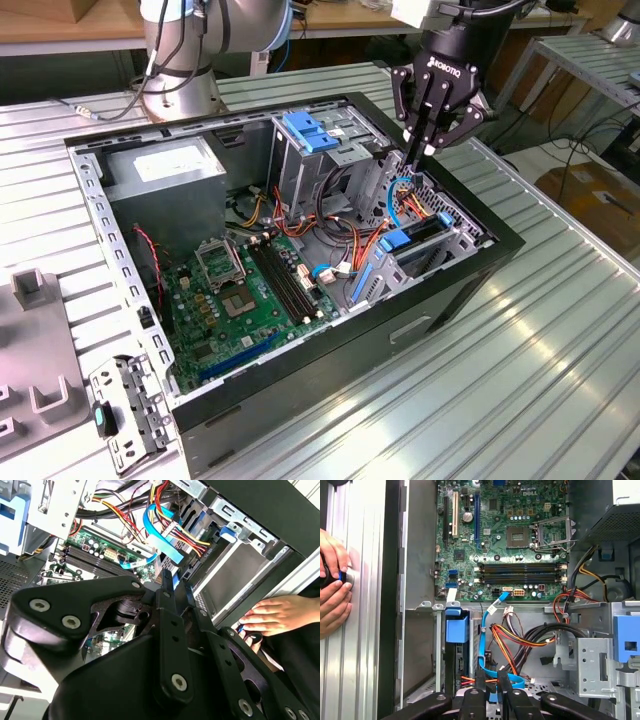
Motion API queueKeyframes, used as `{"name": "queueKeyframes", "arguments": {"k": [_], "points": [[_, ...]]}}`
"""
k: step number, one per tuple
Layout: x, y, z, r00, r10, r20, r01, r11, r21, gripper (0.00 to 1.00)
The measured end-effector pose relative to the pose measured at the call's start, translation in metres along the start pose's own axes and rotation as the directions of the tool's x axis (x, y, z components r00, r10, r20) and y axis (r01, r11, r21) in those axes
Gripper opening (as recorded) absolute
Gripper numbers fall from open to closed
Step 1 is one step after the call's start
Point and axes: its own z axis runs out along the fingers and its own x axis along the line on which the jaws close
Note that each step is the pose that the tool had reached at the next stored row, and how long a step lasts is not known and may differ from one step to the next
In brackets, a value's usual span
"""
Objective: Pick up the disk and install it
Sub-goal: 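Insert the second disk wire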
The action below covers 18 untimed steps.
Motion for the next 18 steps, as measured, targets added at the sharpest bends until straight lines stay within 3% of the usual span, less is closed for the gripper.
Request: {"name": "queueKeyframes", "arguments": {"k": [6, 8, 11, 13, 15, 18], "points": [[-0.0012, -0.0007, 0.0, 0.9999, 0.001, -0.0145, -0.001, 1.0, -0.0003, 0.24], [-0.0034, -0.0007, -0.0003, 0.9994, 0.003, -0.034, -0.003, 1.0, -0.0003, 0.24], [-0.0079, -0.0008, -0.0002, 0.9968, 0.006, -0.0791, -0.006, 1.0, -0.0002, 0.24], [-0.0112, -0.0015, -0.0001, 0.9946, 0.008, -0.1032, -0.008, 1.0, -0.0001, 0.24], [-0.0154, -0.0039, 0.0005, 0.9925, 0.01, -0.122, -0.01, 1.0, 0.0002, 0.24], [-0.0234, -0.0087, 0.0031, 0.991, 0.01, -0.1333, -0.01, 0.9999, -0.0001, 0.24]]}}
